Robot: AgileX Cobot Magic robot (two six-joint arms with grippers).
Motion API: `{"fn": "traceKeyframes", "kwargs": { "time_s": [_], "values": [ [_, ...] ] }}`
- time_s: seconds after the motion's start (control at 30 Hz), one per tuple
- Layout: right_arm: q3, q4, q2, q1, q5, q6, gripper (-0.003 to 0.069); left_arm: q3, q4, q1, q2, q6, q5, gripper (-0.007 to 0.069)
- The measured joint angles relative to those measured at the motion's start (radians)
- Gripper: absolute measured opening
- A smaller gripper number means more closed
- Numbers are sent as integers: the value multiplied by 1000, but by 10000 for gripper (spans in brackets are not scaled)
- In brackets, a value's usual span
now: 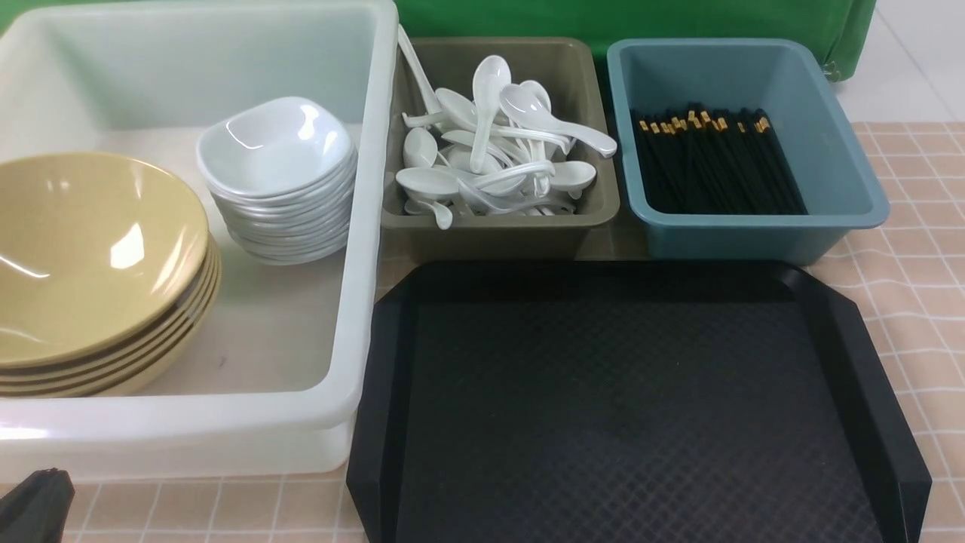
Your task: On brown table put chopsticks spoon bowls plates into blue grey white boxes.
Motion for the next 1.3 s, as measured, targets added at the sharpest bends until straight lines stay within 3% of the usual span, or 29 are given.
{"fn": "traceKeyframes", "kwargs": {
  "time_s": [1.3],
  "values": [
    [0,1,0,0,0,0,108,0,0,0,0,3,0,2]
  ]
}}
